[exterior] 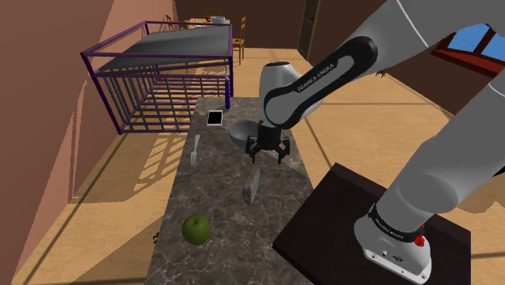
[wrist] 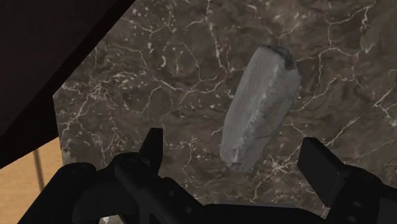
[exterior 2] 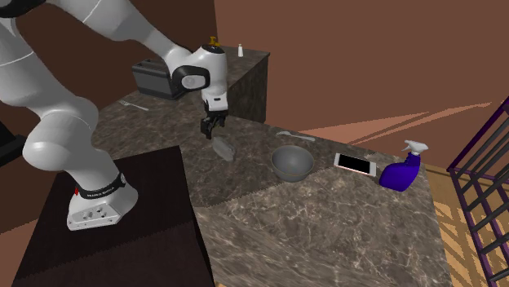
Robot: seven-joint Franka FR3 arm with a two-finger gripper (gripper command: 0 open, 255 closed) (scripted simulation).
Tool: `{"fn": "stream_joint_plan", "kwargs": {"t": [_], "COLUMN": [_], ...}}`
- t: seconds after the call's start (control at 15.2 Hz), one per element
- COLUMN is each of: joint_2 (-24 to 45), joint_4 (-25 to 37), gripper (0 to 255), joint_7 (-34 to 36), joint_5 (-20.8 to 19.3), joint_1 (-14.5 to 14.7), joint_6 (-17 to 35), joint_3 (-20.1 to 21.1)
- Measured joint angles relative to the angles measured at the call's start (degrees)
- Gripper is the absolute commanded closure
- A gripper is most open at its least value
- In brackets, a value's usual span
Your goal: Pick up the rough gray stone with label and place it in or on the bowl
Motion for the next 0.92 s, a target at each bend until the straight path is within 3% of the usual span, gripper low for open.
{"fn": "stream_joint_plan", "kwargs": {"t": [0.4, 0.92], "joint_2": [14.8, 22.6], "joint_4": [4.1, 5.0], "gripper": [0, 0], "joint_7": [11.5, 14.6], "joint_5": [-2.6, -4.8], "joint_1": [-0.2, 1.1], "joint_6": [11.8, 18.9], "joint_3": [0.0, -1.1]}}
